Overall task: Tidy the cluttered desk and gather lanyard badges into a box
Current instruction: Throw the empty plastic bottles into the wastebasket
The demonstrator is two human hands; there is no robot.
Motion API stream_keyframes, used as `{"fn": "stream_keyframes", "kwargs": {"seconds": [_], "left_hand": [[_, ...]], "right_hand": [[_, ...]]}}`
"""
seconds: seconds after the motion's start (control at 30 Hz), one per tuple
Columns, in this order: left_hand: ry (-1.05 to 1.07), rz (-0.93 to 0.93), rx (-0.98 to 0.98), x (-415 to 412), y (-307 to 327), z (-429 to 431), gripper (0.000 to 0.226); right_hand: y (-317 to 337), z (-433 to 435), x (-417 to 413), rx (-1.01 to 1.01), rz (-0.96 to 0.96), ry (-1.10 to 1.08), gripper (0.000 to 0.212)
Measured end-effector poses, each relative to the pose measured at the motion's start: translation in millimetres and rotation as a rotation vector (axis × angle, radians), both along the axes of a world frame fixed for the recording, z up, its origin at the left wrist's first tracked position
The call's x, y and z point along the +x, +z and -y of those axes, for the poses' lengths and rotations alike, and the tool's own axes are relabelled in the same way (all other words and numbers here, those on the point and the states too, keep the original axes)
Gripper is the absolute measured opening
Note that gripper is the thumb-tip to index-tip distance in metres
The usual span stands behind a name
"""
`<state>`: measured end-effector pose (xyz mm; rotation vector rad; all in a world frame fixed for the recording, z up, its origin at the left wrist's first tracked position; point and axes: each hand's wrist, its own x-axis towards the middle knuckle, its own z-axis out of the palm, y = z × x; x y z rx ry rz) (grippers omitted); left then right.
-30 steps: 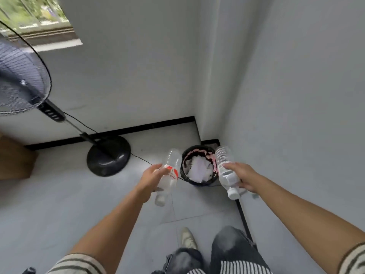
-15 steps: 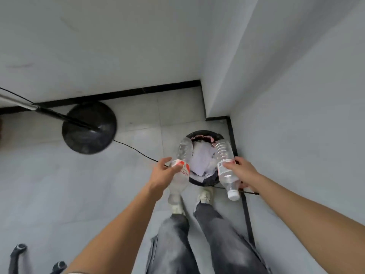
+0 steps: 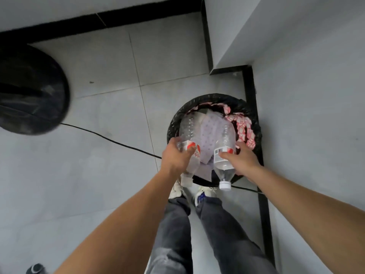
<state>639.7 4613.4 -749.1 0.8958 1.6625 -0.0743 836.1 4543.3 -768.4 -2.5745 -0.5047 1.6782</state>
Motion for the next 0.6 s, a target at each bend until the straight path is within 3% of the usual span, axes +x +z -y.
{"fn": "stream_keyframes", "kwargs": {"seconds": [0.23, 0.4, 0.6], "left_hand": [[-0.163, -0.016, -0.001, 7.4, -40.4, 4.8, 0.059], [-0.258, -0.073, -0.01, 1.8, -4.1, -6.0, 0.042], [-0.307, -0.099, 0.009, 6.2, 77.5, -23.6, 0.037]], "right_hand": [[-39.6, 8.8, -3.4, -0.005, 0.014, 0.057, 0.087], [-2.8, 1.6, -0.5, -0.005, -0.002, 0.118, 0.073], [73.1, -4.8, 6.8, 0.035, -0.001, 0.226, 0.047]]}}
